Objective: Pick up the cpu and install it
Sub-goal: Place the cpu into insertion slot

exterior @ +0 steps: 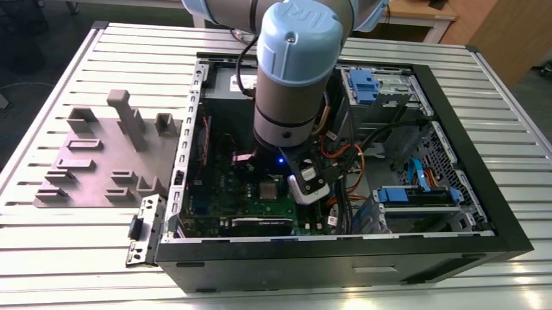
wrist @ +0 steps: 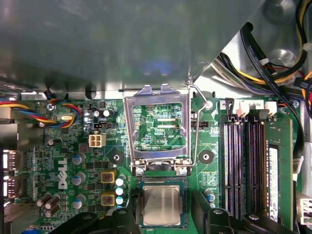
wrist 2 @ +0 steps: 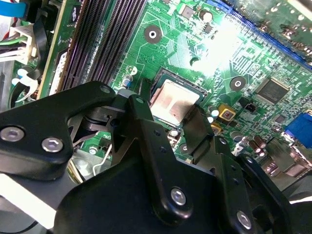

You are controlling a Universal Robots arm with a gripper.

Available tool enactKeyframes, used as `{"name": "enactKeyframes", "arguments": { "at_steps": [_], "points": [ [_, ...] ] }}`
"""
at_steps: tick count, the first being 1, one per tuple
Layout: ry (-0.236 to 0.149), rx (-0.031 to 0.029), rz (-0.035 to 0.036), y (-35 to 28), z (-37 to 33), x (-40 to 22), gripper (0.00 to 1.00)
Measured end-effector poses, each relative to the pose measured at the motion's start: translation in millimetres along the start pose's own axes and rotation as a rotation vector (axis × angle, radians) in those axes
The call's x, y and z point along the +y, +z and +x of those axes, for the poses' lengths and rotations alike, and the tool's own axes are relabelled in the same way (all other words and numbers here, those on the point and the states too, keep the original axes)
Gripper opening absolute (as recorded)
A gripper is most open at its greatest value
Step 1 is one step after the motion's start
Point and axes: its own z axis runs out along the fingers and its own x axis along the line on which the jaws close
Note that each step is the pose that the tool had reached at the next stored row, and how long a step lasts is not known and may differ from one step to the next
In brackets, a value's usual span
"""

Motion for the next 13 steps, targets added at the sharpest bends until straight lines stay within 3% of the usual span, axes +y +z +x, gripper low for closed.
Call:
{"name": "enactKeyframes", "arguments": {
  "at_steps": [13],
  "points": [
    [0.0,0.0,-0.0003,-0.9,0.5,0.0,0.54]
  ]
}}
